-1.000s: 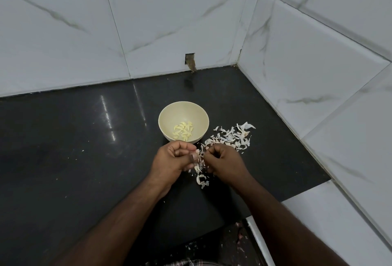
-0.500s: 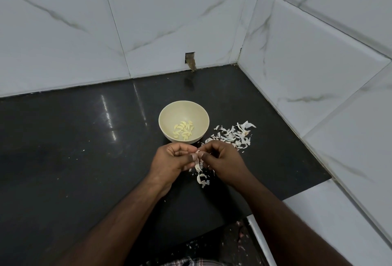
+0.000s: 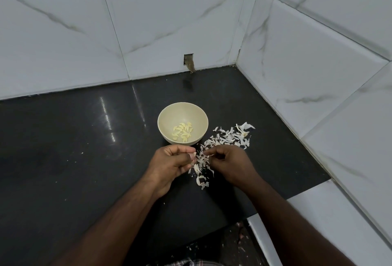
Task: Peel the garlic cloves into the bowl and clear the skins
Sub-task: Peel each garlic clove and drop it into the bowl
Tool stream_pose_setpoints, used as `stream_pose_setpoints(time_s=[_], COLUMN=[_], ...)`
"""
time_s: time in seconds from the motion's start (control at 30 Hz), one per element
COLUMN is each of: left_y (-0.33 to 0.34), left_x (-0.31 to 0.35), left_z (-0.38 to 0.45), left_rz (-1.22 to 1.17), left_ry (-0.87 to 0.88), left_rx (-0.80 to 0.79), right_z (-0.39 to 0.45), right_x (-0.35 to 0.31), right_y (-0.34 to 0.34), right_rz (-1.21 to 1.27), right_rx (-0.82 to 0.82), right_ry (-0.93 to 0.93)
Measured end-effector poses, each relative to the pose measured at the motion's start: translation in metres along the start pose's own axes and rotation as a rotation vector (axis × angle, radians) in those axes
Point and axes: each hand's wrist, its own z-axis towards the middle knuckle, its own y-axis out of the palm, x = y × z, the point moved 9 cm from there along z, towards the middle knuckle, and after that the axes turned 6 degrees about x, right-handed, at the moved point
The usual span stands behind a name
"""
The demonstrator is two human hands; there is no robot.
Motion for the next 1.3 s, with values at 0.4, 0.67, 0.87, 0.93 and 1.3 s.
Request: stream_pose_setpoints(time_s=[0.4, 0.67, 0.87, 0.93, 1.3], left_y=[0.005, 0.007, 0.013, 0.015, 0.017], left_x=[0.007, 0.018, 0.022, 0.023, 0.024], left_z=[-0.004, -0.004, -0.008, -0.009, -0.010], left_rz=[0.025, 0.202, 0.258, 0.273, 0.222], left_ry=[-0.001, 0.212, 0.311, 0.342, 0.358], left_rx=[-0.088, -0.061, -0.081, -0.090, -0.133], right_z=[-0.002, -0.003, -0.011, -0.014, -0.019], right_x=[-0.023, -0.011, -0.002, 0.001, 0.004], right_y=[0.002, 0.013, 0.021, 0.026, 0.043], right_rz=[0.033, 0.423, 0.679, 0.733, 0.900], right_rx=[0.058, -0.025, -0.066, -0.095, -0.178], right_ry=[-0.080, 0.149, 0.363, 0.445, 0.609])
